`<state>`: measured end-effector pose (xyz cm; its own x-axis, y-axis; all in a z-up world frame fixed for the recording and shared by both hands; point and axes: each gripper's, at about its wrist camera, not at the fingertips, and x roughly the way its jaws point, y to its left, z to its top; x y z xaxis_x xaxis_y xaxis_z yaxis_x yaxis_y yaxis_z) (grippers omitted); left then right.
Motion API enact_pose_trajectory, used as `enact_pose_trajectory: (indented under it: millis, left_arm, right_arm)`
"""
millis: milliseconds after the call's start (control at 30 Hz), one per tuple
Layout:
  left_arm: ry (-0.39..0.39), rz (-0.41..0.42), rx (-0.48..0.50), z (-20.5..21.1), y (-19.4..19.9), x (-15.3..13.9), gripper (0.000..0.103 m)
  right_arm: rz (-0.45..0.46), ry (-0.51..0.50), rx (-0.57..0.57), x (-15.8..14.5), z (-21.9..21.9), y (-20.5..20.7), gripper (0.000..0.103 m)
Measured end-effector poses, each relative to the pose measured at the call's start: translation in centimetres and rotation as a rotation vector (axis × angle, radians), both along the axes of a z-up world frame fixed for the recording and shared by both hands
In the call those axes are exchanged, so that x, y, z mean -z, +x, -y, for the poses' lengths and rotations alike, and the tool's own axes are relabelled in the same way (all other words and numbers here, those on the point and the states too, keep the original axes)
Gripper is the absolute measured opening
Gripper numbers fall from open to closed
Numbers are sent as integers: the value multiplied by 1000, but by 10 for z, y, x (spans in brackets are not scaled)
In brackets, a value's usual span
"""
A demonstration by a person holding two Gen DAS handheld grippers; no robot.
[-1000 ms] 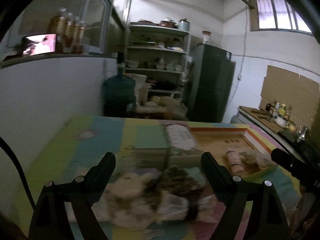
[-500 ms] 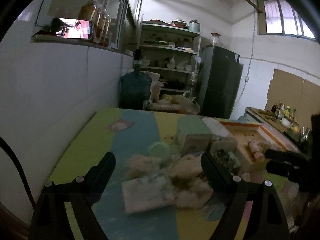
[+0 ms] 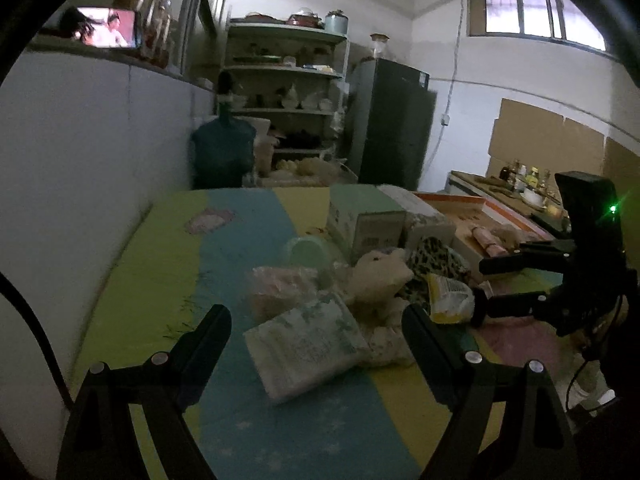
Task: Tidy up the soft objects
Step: 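Grasp the white tissue pack with the left gripper while the right grasps a snack bag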
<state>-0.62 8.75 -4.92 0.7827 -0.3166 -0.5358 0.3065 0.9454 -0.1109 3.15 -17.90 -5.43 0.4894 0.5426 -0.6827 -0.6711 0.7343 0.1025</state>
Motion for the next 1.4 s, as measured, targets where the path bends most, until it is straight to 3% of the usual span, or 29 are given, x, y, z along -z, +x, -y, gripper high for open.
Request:
enact_pose_trajectory:
  millis: [133, 333, 500, 833, 1000, 1133, 1200, 1267, 1400]
  left_arm:
    - [13, -33, 79, -1, 14, 8, 88]
    - [60, -78, 325, -11, 33, 11, 87]
    - [5, -175, 489, -19, 54, 21, 85]
    - [195, -231, 572, 0, 68, 39, 78]
    - [254, -219, 604, 12, 59, 44, 65]
    - [223, -200, 597, 11, 48, 44, 53]
    - [179, -199, 576, 7, 44, 42, 38]
    - [115, -209, 556, 1, 42, 40, 30]
    - [40, -223, 507, -5, 37, 40, 24]
  right_arm:
    - [-6, -37, -28, 7, -9, 0, 75]
    - [-1, -105, -70, 13, -17, 3, 75]
    - [-12, -112, -69, 16, -20, 10, 75]
    - [-11, -149, -89, 19, -25, 15, 75]
    - [-21, -169, -112, 20, -27, 16, 75]
    - [-21, -183, -137, 21, -26, 14, 75]
    - [-21, -186, -133, 21, -23, 16, 74]
    - [-19, -184, -125, 21, -20, 17, 67]
    - [-27, -169, -126, 19, -17, 22, 60]
